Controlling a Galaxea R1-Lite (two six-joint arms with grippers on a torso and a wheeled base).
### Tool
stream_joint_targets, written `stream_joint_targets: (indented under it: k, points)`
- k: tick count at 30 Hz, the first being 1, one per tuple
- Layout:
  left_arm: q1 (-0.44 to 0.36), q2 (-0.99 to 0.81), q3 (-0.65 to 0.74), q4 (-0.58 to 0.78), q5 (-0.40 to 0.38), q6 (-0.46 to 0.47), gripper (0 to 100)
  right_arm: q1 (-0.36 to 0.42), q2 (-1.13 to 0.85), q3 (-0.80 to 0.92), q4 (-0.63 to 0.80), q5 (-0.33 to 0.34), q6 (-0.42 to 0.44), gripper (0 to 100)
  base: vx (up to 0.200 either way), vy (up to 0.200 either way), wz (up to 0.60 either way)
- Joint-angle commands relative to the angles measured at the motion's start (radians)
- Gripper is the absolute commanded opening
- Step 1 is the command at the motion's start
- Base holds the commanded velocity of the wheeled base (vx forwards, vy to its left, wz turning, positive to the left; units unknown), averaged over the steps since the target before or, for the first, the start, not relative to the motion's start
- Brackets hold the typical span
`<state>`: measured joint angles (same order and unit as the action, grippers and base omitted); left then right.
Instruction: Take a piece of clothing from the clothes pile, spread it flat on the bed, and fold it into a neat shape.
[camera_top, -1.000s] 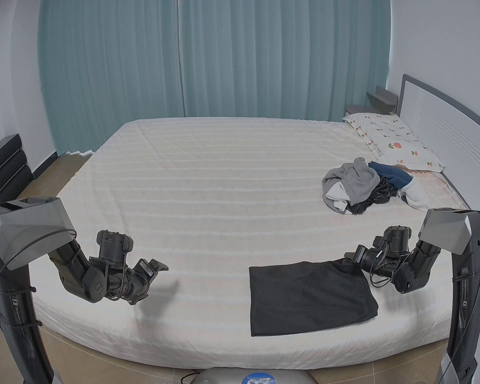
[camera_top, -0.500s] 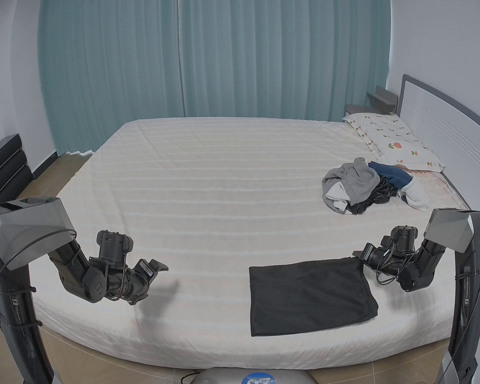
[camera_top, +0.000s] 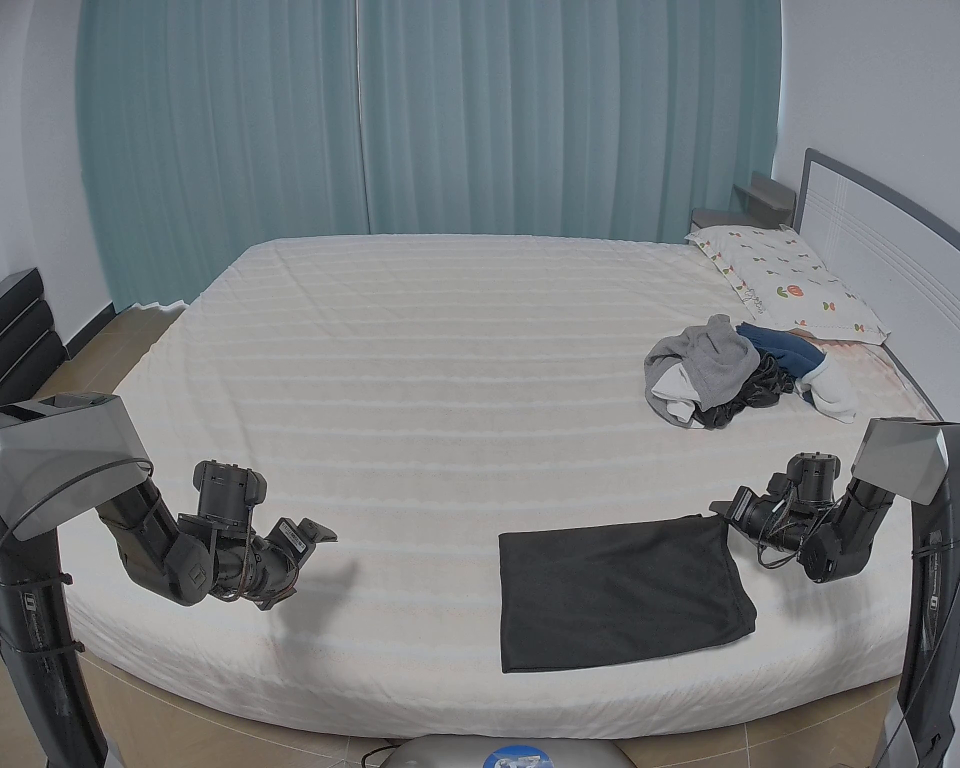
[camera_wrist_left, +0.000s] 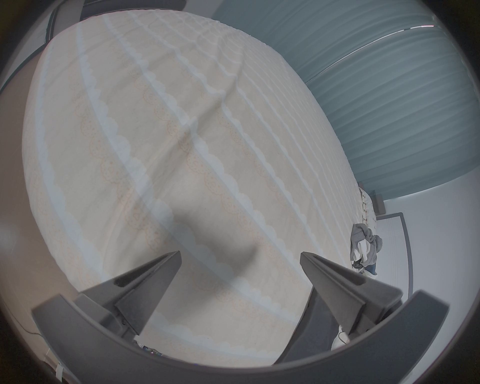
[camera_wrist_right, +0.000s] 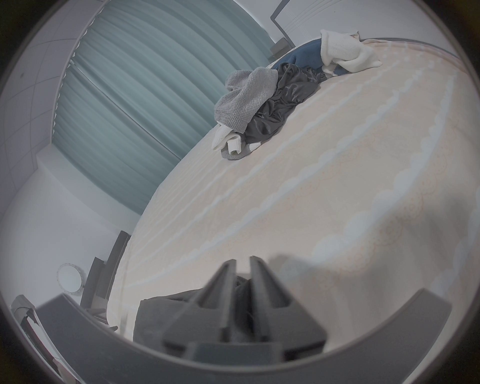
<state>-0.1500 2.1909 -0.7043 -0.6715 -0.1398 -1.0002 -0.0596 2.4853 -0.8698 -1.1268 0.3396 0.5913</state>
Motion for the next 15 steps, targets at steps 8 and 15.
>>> stream_joint_targets:
  k: [8,15]
  points:
    - [-0.002,0.001,0.000,0.000,0.000,0.000,100,-0.023,-0.106,0.100,-0.018,0.001,0.145,100,0.000,0.000,0.00]
    - [-0.005,-0.002,0.000,0.000,0.000,0.000,100,-0.034,-0.270,0.304,-0.030,0.003,0.338,100,0.000,0.000,0.00]
